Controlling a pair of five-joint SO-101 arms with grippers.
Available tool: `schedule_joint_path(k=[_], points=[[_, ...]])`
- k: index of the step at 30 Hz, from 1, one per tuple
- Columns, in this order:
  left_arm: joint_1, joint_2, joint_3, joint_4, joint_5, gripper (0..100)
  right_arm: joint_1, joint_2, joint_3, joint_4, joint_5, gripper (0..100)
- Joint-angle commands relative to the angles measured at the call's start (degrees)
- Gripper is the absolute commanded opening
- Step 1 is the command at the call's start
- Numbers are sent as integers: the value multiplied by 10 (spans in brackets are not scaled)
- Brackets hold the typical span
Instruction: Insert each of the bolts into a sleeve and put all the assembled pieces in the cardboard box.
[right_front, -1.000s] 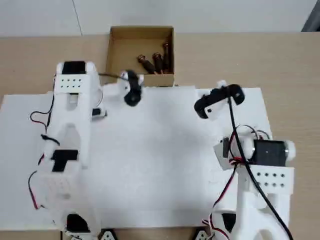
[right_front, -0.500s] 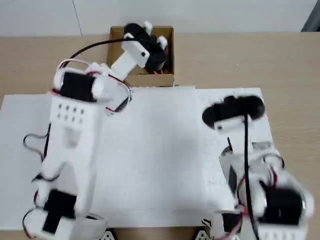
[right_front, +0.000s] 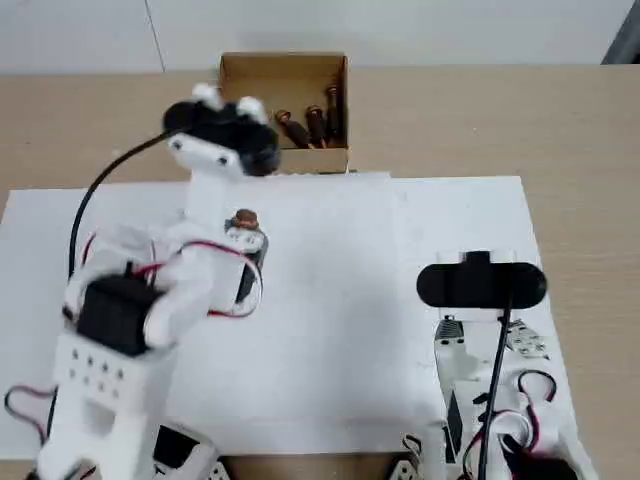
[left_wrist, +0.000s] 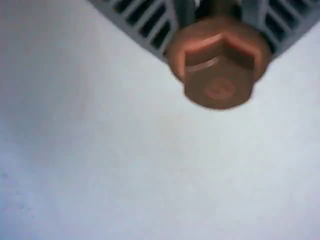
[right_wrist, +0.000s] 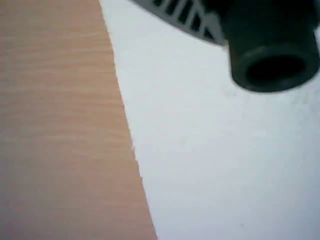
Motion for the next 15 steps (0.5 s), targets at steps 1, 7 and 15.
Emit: schedule_joint_path(k=[1, 7, 15], points=[[5, -99, 105, -70, 29, 6, -1, -21, 19, -46, -26, 4], [1, -278, 301, -196, 29, 6, -1, -84, 97, -140, -26, 4], [1, -470, 462, -273, 33, 6, -3, -170, 189, -181, -32, 4]])
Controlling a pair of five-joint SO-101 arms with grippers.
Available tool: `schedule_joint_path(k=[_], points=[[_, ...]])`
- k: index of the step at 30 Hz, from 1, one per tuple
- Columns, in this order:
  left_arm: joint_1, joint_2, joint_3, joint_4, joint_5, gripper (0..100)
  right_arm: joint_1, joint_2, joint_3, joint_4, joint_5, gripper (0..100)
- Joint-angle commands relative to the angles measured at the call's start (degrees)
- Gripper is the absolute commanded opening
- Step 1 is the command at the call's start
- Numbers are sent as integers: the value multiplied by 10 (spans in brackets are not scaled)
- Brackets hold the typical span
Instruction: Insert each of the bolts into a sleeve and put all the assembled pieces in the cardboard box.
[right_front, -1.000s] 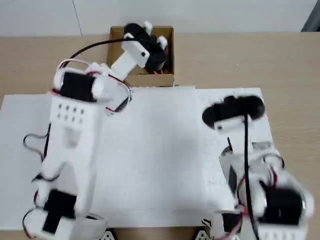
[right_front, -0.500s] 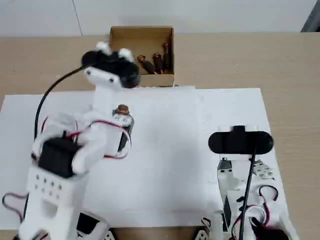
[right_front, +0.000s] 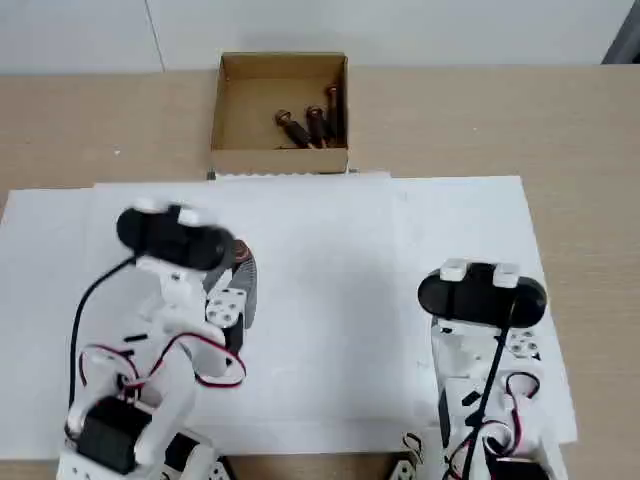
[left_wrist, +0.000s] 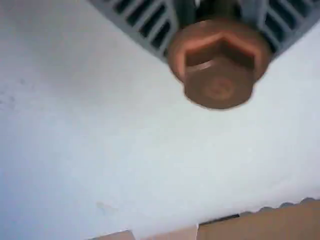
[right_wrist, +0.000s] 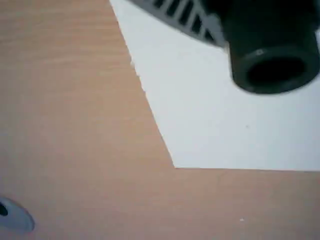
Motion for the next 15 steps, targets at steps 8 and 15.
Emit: schedule_joint_path(k=[8, 15], points=[[-2, -164, 114, -40, 100, 6, -118, -16, 84, -114, -135, 4], [-2, -224, 162, -65, 115, 6, -225, -16, 162, -238, -149, 4]])
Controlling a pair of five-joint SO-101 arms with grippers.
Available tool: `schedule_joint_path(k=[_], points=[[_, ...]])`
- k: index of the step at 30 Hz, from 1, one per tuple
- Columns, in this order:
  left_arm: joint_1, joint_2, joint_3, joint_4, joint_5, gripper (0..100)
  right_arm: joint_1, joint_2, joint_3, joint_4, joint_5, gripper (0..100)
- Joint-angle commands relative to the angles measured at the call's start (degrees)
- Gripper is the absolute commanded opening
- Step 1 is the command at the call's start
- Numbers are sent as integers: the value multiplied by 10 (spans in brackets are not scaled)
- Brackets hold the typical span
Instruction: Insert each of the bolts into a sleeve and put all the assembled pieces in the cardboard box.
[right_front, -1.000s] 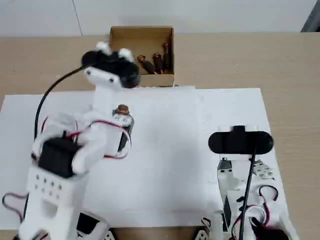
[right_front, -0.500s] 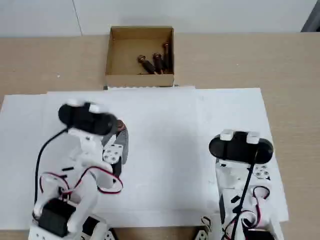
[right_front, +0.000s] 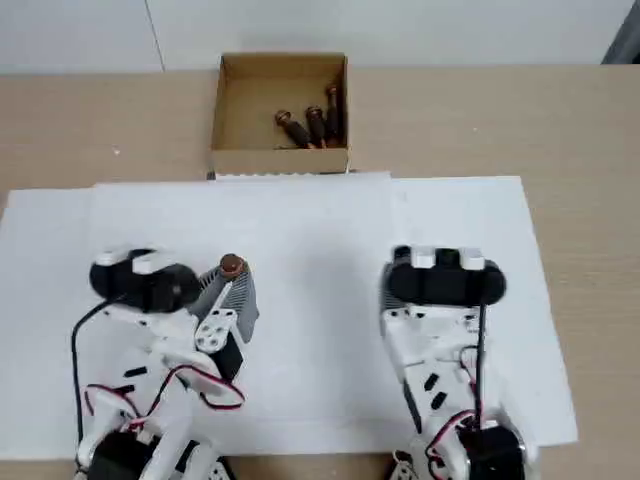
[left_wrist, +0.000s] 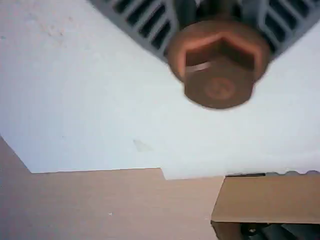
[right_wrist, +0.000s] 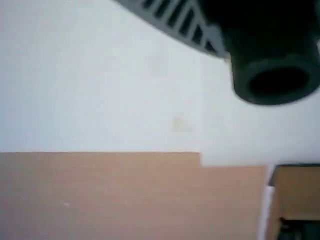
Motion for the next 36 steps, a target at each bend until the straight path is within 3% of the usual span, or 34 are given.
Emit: schedule_joint_path(k=[1, 11, 30, 36], points=[[-2, -10, 2, -20, 5, 6, -46, -5, 27, -63, -8, 4], [-2, -10, 3, -112, 97, 6, -150, -5, 118, -159, -4, 4], [-2, -10, 15, -162, 97, 6, -244, -5, 164, -234, -4, 4], [-21, -10, 41, -238, 97, 6, -243, -5, 174, -234, 26, 4]])
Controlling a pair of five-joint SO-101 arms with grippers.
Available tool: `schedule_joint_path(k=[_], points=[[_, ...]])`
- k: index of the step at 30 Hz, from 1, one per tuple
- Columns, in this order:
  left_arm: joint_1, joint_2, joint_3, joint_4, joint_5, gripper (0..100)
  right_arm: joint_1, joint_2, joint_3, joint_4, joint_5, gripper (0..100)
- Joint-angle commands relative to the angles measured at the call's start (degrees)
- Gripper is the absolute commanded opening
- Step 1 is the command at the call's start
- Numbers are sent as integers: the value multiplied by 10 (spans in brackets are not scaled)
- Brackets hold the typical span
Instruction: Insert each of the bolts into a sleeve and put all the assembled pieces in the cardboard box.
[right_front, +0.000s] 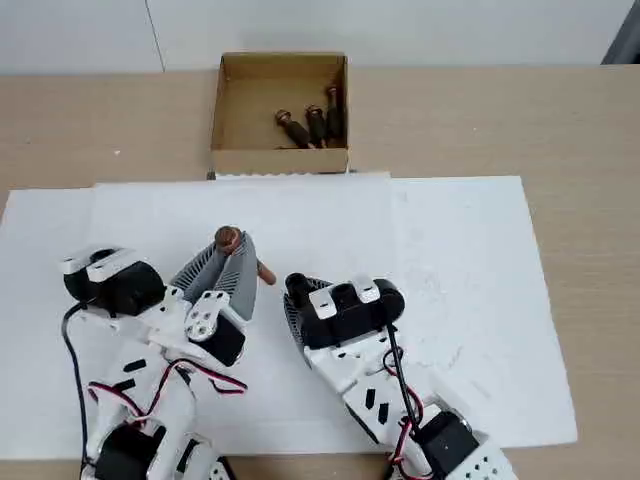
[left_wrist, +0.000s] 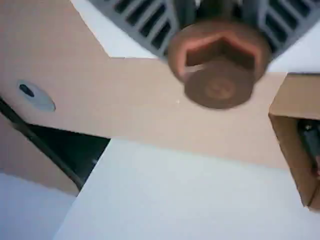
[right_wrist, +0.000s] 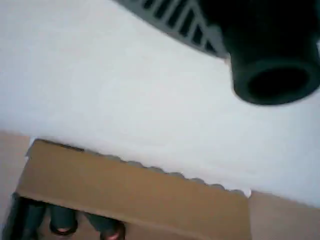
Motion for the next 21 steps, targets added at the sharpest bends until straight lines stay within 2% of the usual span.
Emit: schedule_joint_path(k=[1, 16, 21], points=[[-18, -8, 8, -60, 2, 6, -5, -6, 6, -17, 39, 4], [-24, -8, 12, -65, 4, 6, -7, -6, 32, -36, 56, 4], [-4, -8, 12, -50, 4, 6, -7, -3, 47, -75, 103, 4]])
